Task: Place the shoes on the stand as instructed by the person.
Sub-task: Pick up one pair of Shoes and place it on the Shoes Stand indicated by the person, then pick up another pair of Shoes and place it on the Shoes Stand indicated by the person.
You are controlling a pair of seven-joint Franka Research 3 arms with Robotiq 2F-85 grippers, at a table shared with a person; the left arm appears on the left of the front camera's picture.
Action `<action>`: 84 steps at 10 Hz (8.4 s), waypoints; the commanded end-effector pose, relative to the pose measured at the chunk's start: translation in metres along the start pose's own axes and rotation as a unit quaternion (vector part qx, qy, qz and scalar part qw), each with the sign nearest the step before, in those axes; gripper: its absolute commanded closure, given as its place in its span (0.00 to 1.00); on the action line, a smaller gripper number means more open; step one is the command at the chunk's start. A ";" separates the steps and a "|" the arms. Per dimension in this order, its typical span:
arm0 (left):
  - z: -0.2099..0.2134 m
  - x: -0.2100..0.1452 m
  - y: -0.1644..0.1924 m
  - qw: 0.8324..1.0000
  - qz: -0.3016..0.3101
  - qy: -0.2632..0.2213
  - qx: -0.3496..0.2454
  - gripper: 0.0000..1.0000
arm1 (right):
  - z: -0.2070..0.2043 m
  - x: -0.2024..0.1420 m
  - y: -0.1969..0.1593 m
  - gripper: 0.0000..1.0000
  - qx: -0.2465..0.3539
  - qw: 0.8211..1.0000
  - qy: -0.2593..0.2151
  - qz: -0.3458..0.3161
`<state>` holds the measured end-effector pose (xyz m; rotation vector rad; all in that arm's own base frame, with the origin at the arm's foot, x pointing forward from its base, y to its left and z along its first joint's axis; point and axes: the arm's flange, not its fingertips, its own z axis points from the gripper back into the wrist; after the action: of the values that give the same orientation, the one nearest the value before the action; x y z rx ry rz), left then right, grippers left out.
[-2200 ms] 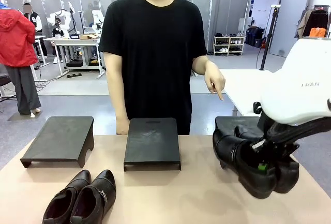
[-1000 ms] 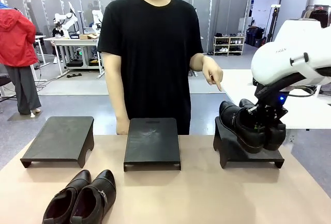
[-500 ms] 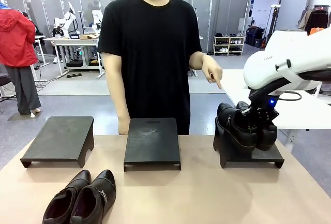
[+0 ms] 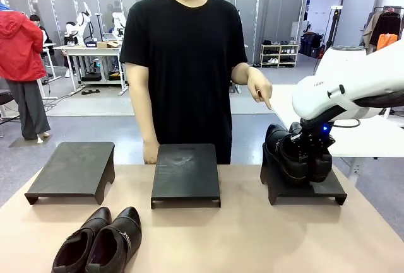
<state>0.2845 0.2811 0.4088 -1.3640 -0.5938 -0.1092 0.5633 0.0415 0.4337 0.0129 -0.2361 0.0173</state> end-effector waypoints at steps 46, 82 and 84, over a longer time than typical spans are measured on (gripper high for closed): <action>0.001 -0.001 -0.003 1.000 -0.007 -0.001 -0.006 0.00 | 0.113 -0.076 -0.077 0.00 0.180 0.982 0.058 -0.025; -0.125 0.001 -0.092 0.980 0.009 0.134 0.150 0.00 | 0.014 -0.294 -0.340 0.00 0.642 0.761 -0.014 -0.095; -0.162 -0.007 -0.117 0.969 0.005 0.138 0.205 0.00 | 0.014 -0.294 -0.340 0.00 0.642 0.761 -0.014 -0.095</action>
<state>0.2910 0.1247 0.4933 -1.0012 -0.3687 -0.1843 0.2837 -0.3082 0.3742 1.4453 -0.2220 -0.0209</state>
